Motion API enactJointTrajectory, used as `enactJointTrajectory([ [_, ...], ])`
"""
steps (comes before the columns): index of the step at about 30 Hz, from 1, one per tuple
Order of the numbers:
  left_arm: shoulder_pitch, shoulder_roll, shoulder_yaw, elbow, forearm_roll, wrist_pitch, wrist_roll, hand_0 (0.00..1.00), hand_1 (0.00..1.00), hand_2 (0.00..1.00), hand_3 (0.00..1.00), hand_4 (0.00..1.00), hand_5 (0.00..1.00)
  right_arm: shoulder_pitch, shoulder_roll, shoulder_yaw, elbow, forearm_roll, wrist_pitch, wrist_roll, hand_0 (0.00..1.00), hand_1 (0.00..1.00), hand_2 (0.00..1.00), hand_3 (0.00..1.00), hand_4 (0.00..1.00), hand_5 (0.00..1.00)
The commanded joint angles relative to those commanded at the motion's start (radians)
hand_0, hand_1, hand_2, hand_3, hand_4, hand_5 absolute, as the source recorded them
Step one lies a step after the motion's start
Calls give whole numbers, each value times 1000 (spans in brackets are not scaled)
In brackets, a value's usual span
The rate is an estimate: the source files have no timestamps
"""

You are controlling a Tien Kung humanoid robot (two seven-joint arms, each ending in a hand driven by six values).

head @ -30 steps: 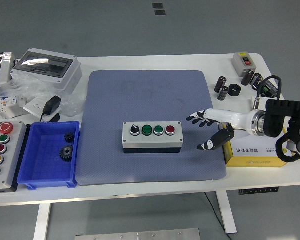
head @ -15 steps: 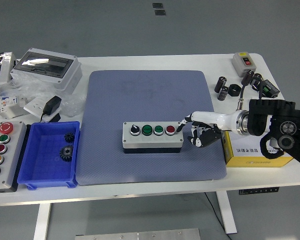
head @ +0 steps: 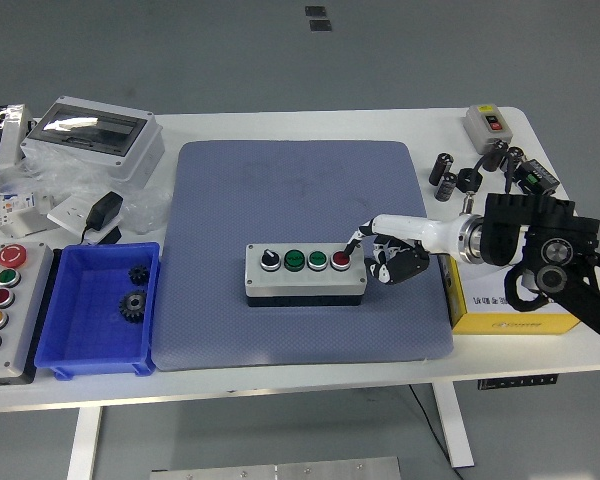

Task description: Pick up the button,place it on the desk,press the button,press the button

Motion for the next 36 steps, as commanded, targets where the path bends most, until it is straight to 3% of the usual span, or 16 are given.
enactJointTrajectory([
  [11, 1, -1, -1, 0, 1, 0, 0, 602, 599, 524, 602, 620, 174, 3, 15, -53, -21, -27, -30, 4, 2, 106, 242, 757, 262, 30],
  [19, 3, -2, 1, 0, -2, 1, 0, 602, 599, 524, 602, 620, 177, -42, -14, 91, 56, 108, -22, 85, 2, 106, 240, 755, 262, 30],
  [24, 3, -3, 1, 0, -1, 0, -1, 602, 599, 523, 602, 620, 178, -80, -5, 187, 65, 171, -91, 168, 2, 106, 239, 753, 263, 30],
  [29, 4, -6, 5, 0, -3, 0, -2, 602, 599, 522, 601, 620, 178, -155, 51, 265, 14, 170, -178, 235, 2, 110, 240, 744, 262, 27],
  [36, 8, -13, 3, 0, 2, 0, -4, 602, 599, 522, 601, 620, 178, -262, 177, 378, -146, 230, -394, 404, 19, 161, 264, 739, 293, 27],
])
